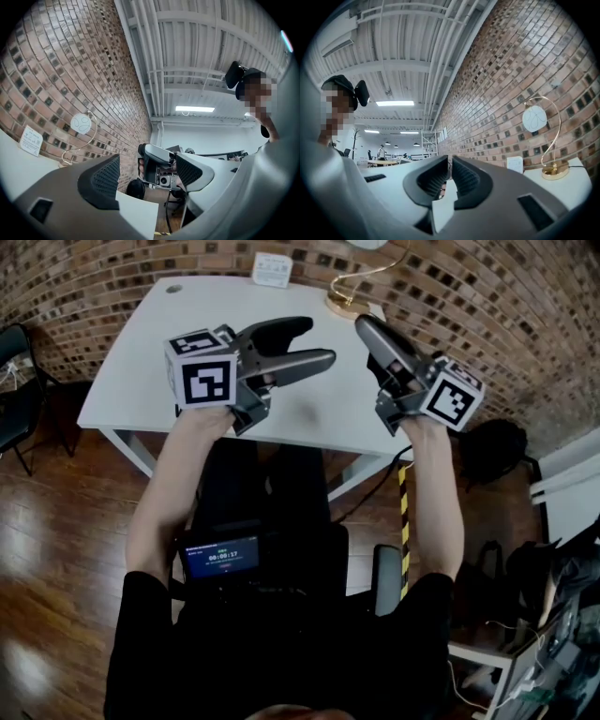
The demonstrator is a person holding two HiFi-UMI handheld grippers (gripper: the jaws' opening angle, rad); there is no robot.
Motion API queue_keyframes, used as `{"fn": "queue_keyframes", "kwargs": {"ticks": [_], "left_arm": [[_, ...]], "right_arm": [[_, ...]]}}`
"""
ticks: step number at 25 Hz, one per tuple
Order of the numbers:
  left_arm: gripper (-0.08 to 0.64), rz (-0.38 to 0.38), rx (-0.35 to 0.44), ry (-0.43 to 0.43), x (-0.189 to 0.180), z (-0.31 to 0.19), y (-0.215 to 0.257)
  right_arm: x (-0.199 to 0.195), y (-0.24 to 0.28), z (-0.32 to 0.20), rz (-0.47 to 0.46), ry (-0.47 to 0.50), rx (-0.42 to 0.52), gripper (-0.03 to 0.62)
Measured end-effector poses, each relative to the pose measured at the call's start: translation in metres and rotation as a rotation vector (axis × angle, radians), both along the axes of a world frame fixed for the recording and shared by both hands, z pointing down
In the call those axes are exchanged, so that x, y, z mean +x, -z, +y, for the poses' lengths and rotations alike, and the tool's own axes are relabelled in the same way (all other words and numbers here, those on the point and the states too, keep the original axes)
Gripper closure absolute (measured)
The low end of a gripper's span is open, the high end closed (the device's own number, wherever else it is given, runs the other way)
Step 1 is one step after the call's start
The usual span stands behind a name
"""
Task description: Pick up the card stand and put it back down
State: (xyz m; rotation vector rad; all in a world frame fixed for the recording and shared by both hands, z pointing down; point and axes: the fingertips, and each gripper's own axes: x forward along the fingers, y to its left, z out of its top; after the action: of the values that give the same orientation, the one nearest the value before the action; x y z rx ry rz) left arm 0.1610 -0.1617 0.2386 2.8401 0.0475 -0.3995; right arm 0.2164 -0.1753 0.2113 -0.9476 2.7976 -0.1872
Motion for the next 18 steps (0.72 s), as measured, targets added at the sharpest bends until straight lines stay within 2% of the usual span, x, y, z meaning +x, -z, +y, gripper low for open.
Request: {"fn": "queue_keyframes", "kwargs": {"ticks": [5, 13, 18], "left_arm": [[0.186, 0.024, -0.025, 0.002, -0.015, 0.028, -0.004], [0.186, 0.044, 0.013, 0.032, -0.029, 0.083, 0.004], [0.186, 0.039, 0.040, 0.063, -0.031, 0.101, 0.012]], "right_arm": [[-0.021, 0.000, 0.030, 0.024, 0.035, 0.007, 0.561], [-0.041, 0.003, 0.090, 0.070, 0.083, 0.053, 0.568], [-0.040, 0.007, 0.110, 0.049, 0.124, 0.077, 0.574]]}}
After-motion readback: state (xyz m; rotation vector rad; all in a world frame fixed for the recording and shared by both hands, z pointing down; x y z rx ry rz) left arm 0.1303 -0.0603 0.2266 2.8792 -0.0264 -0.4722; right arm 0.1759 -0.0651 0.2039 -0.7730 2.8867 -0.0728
